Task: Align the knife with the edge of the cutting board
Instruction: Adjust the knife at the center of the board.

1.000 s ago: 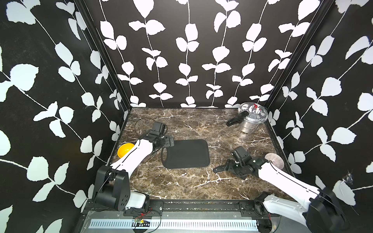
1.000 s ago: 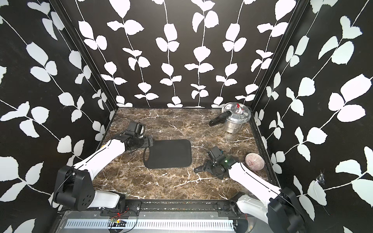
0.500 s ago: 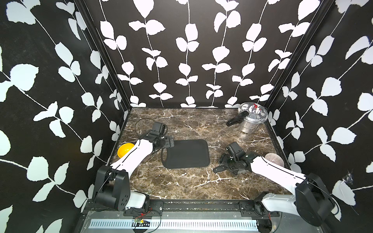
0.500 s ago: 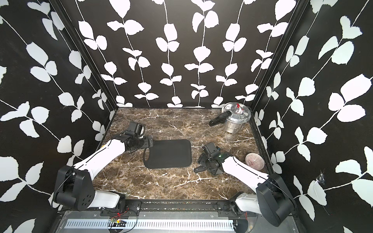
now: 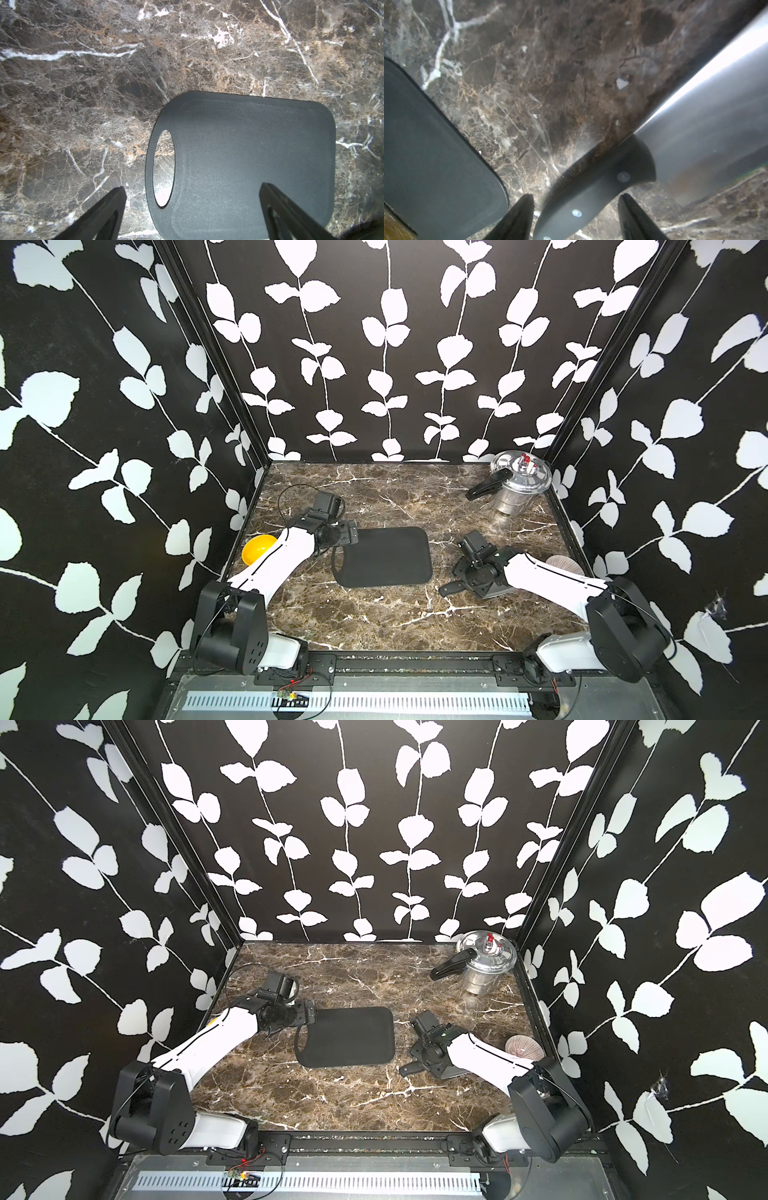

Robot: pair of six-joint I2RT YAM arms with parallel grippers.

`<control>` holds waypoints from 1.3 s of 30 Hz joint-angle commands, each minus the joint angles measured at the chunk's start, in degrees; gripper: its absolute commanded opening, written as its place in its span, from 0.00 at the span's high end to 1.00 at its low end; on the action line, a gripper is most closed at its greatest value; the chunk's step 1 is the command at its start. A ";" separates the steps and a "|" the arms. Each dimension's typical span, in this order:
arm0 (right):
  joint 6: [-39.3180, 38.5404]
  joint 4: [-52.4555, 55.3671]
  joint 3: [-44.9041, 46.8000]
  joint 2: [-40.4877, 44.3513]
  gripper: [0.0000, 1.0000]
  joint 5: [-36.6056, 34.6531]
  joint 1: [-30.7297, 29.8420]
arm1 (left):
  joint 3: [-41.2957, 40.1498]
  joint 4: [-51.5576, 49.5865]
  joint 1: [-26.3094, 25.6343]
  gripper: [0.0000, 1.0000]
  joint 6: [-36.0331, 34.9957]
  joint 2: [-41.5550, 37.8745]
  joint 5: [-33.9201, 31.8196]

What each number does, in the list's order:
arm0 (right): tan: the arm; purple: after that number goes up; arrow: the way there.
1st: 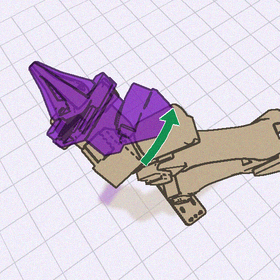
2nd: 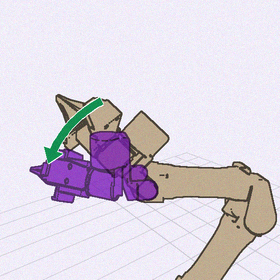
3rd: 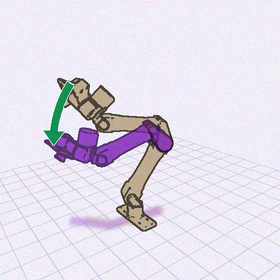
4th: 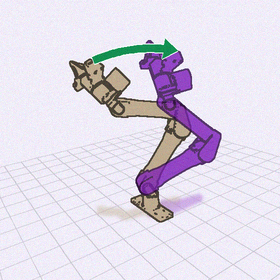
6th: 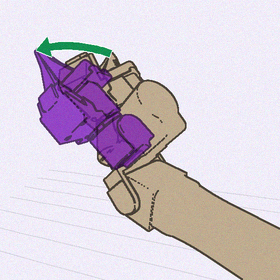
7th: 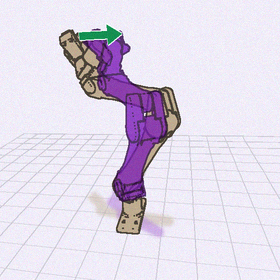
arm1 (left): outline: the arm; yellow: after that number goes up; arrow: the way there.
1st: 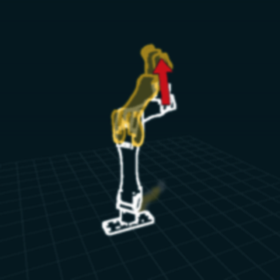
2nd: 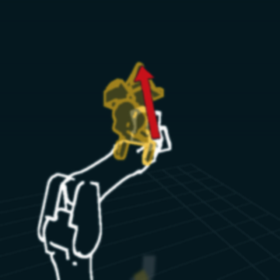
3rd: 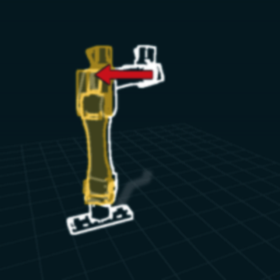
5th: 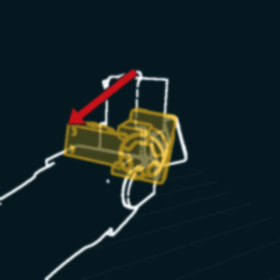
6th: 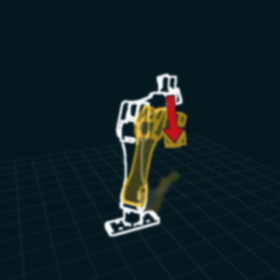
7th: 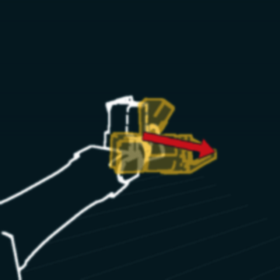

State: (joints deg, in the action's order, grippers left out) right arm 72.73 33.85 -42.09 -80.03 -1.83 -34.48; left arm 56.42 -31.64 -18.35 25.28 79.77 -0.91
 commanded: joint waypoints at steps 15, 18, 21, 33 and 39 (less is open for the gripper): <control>-20.15 1.72 -3.85 -7.97 0.70 2.66 2.14 | -2.34 -2.16 -0.28 0.02 0.21 -4.28 -0.30; -24.36 3.92 -5.57 -8.97 0.70 2.45 2.14 | -2.72 -2.19 -0.27 0.01 0.22 -4.50 -0.24; -27.22 5.27 -6.79 -9.09 0.65 1.31 2.14 | -2.80 -2.31 -0.28 0.02 0.30 -4.61 -0.24; -23.80 0.99 -7.15 -7.58 0.47 -1.39 2.15 | -4.03 0.89 -0.28 0.02 0.39 -6.76 1.37; -22.07 0.08 -5.75 -7.74 0.47 -1.40 2.22 | -3.79 0.31 -0.26 0.02 0.25 -7.58 0.27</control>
State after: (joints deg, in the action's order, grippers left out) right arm 49.21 35.35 -48.34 -88.60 -2.39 -32.36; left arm 53.08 -31.42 -18.35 25.52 73.60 -0.10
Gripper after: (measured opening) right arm 0.526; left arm 0.985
